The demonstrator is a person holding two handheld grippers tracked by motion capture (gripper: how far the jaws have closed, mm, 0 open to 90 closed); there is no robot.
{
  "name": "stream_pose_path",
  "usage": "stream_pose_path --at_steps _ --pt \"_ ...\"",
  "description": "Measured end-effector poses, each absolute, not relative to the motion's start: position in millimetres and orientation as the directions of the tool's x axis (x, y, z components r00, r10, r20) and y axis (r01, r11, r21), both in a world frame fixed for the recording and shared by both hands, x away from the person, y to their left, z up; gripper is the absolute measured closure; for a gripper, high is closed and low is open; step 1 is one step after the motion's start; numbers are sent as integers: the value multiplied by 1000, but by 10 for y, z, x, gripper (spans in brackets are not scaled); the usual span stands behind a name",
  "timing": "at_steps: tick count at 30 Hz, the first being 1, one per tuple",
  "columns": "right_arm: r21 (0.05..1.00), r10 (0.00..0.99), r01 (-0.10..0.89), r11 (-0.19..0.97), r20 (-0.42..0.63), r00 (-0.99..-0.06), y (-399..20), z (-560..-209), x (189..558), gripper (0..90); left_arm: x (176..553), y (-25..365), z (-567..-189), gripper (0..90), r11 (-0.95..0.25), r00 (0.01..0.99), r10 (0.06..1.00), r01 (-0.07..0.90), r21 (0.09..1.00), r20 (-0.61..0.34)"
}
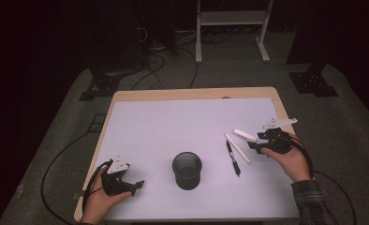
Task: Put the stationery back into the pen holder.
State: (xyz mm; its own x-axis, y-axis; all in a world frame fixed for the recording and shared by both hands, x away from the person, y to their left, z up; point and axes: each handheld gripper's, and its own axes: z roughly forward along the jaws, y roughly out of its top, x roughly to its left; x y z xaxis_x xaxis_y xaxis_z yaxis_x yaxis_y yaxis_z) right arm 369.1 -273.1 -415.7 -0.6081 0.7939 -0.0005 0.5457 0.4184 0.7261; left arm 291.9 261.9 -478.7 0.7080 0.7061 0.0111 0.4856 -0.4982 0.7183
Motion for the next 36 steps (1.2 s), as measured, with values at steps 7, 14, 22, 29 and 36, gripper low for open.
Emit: stream_pose_path --at_steps 7,14,22,29,36 --pt "710 773 541 450 -5 -635 -2690 -4097 3805 410 2920 2622 -4786 76 -502 710 704 485 716 13" --pt "698 758 539 471 -8 -652 -2655 -4050 3910 425 2921 2621 -4788 76 -500 709 705 484 718 13" --pt "686 745 531 497 -24 -666 -2625 -3984 4042 439 2922 2622 -4788 76 -500 710 705 484 718 13" --pt "668 730 526 527 -39 -682 -2589 -3936 4150 449 2922 2622 -4788 76 -500 710 705 484 718 13" --pt "641 705 525 560 -35 -709 -2541 -3925 4275 471 2922 2622 -4788 76 -500 710 705 484 718 13"
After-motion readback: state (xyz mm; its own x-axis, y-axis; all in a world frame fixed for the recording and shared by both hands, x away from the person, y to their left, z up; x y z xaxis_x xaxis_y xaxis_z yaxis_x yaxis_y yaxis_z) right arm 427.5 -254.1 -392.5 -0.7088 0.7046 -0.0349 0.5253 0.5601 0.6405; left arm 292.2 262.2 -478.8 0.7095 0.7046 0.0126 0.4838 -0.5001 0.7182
